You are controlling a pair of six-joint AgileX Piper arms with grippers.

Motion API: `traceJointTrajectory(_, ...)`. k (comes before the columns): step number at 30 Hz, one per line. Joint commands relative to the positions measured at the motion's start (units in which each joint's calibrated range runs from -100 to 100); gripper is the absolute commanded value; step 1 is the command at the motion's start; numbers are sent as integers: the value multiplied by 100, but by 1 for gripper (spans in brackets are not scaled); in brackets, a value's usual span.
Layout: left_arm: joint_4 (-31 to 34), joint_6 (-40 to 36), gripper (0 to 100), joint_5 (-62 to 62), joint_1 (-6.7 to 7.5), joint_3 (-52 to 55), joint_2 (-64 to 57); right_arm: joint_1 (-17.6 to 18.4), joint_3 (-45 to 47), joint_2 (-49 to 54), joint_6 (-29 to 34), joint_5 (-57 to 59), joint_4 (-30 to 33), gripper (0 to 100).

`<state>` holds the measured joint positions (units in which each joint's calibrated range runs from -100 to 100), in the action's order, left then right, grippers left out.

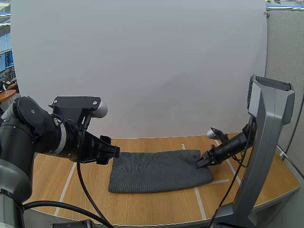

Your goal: Fold the towel

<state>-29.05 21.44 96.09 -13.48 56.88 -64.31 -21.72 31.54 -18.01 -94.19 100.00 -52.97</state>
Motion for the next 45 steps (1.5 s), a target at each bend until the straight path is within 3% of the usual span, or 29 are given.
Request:
traceJointTrajectory(1, 93, 69, 100, -98, -8, 23, -20, 66, 67, 427, 208, 0, -32, 0)
traceJointTrajectory(13, 134, -396, 100, 391, -8, 10, -334, 667, 316, 1662, 431, 0, -159, 0)
traceJointTrajectory(27, 941, -531, 100, 391, -8, -46, -1447, 1719, 316, 1918, 1056, 0, -508, 0)
traceJointTrajectory(35, 1470, -774, 100, 391, -8, -46, -1502, 2071, 316, 1968, 1230, 0, -608, 0)
traceJointTrajectory(45, 1520, -811, 100, 391, -8, -46, -1502, 2569, 316, 1968, 1253, 0, -636, 0)
